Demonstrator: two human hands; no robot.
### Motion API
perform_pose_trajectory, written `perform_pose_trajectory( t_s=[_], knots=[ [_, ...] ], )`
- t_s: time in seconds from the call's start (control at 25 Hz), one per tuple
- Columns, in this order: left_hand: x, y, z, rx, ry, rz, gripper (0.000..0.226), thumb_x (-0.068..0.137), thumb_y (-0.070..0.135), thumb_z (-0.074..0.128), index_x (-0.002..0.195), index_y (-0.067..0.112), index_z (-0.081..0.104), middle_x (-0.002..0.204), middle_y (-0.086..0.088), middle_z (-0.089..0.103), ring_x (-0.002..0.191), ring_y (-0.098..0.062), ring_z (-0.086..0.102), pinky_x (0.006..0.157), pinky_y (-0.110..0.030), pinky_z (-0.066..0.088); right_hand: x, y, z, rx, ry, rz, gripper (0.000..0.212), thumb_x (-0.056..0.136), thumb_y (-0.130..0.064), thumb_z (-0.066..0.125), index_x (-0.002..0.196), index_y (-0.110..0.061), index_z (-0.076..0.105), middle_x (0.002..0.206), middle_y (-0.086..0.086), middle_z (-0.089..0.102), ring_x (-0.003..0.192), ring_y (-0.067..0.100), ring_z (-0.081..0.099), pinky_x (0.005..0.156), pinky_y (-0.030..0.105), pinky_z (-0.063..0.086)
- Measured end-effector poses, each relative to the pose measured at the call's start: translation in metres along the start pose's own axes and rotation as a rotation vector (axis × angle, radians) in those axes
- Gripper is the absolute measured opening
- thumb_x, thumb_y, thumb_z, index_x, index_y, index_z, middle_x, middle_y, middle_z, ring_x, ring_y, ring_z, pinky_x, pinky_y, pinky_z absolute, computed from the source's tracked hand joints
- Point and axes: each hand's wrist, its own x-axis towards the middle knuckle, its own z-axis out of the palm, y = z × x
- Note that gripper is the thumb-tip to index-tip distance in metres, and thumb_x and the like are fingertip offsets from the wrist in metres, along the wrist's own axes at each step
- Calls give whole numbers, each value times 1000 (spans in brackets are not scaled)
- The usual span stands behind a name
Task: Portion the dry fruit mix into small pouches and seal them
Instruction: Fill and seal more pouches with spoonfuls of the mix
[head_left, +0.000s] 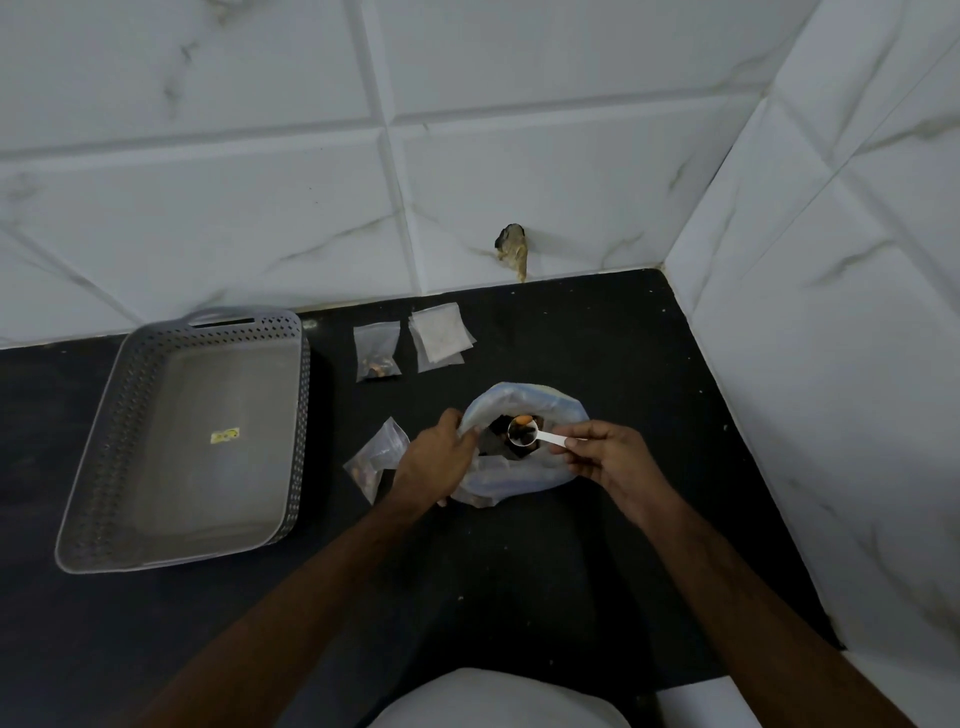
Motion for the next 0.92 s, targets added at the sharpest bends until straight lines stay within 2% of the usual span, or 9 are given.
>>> perform_pose_trajectory(
  t_s=[0.04,0.2,0.4,0.52,0.6,0.68,0.76,0.84,0.92],
  knots=[
    [-1,-2,0,42,-6,0,24,107,39,42,123,21,46,99,2,62,84,-17,68,63,-36,59,-1,-1,1,-13,-6,-10,23,96,5,55,105,-6,74,96,13,78,83,13,71,83,32,56],
    [-6,-9,1,99,3,16,30,105,40,46,126,19,47,112,-2,65,90,-13,66,81,-40,60,-4,-2,2,-11,-59,-23,24,96,4,56,109,-6,74,100,14,77,84,14,71,81,31,56],
    [-19,-5,-11,66,116,231,47,98,32,62,140,16,46,138,-2,47,121,-11,51,101,-33,50,-8,-5,0,52,-90,-37,25,97,2,56,114,-4,73,104,17,76,82,13,70,80,30,56],
    [-40,-5,-30,26,248,437,40,98,23,63,137,18,54,136,4,47,120,-7,50,100,-26,48,-10,-10,5,89,-106,-56,23,96,3,58,112,-2,73,103,21,75,79,13,70,73,25,57],
    [-49,-22,-43,110,407,474,39,94,30,61,132,23,56,133,6,48,120,-8,46,97,-28,42,-11,-14,12,111,-127,-66,22,95,4,58,111,0,73,101,23,75,77,14,69,69,23,57],
    [-50,-48,-52,145,469,346,52,87,49,58,135,30,52,137,7,45,125,-13,43,98,-37,38,-12,-17,22,136,-156,-62,22,94,5,59,111,1,73,100,23,75,76,14,69,68,22,58],
    [-49,-74,-56,153,408,162,77,77,64,67,143,33,42,146,6,37,133,-17,37,105,-44,35,-11,-19,34,160,-181,-36,22,94,4,60,112,1,72,100,22,75,76,14,69,68,23,57],
    [-45,-89,-55,195,322,2,98,70,61,81,151,33,33,153,5,31,140,-22,33,113,-51,30,-9,-23,47,165,-193,-14,23,94,4,59,114,2,70,99,21,75,75,15,69,67,24,57],
    [-40,-94,-51,256,283,-55,107,69,60,83,155,33,26,155,4,31,143,-23,31,116,-52,27,-6,-25,60,150,-203,-4,24,95,5,58,116,5,69,99,22,73,74,15,68,65,23,57]
  ],
)
